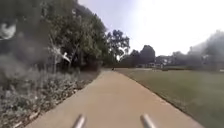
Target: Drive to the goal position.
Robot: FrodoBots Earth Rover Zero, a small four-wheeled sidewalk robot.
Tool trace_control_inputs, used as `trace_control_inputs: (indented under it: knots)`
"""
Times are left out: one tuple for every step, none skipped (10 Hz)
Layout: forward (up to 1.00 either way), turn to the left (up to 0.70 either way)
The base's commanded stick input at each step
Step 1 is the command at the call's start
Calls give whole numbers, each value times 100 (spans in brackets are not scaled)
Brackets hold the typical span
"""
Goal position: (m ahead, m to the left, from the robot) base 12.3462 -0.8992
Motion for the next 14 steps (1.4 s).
trace_control_inputs:
  knots:
    - [70,0]
    - [70,0]
    - [70,0]
    - [70,0]
    - [70,0]
    - [70,0]
    - [70,-4]
    - [70,-13]
    - [70,-22]
    - [70,-18]
    - [70,-6]
    - [70,0]
    - [70,0]
    - [70,0]
